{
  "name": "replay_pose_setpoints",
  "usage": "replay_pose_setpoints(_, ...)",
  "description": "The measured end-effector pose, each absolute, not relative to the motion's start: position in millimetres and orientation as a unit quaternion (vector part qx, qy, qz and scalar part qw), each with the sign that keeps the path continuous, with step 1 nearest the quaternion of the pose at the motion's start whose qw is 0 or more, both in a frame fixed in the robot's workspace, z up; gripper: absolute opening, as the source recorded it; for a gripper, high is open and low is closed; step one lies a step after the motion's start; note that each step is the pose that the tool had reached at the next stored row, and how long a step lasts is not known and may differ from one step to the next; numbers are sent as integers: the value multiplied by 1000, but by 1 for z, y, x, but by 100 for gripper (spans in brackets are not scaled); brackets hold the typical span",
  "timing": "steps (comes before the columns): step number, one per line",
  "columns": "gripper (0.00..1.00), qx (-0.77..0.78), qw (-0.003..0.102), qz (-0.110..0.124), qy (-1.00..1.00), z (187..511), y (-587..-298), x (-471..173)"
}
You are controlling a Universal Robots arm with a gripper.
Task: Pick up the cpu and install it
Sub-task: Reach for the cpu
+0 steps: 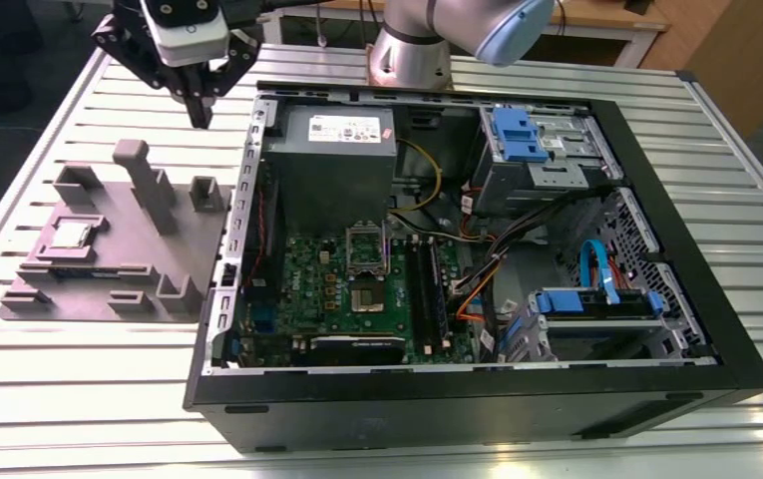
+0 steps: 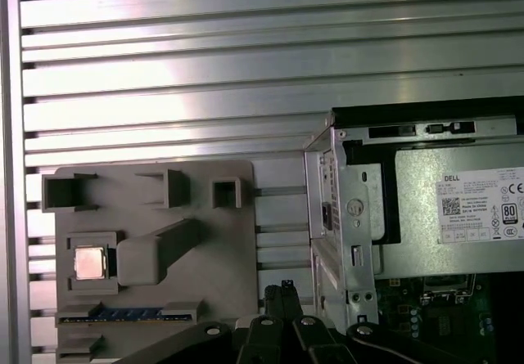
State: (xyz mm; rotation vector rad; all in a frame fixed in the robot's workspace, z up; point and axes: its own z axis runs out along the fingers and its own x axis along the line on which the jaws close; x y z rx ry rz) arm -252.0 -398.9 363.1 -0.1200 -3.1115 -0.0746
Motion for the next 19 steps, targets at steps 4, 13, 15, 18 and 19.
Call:
replay_pose_setpoints(4,11,-39,13,-24,-999,363,-399,-254)
replay_pose_setpoints(13,11,-39,13,-24,-999,363,-399,-257)
replay_pose_setpoints(15,11,-39,13,-24,-999,363,-399,-259)
replay_pose_setpoints(18,11,-39,13,-24,-999,363,-399,-260)
replay_pose_setpoints(19,11,-38,13,-24,-999,363,-399,-261)
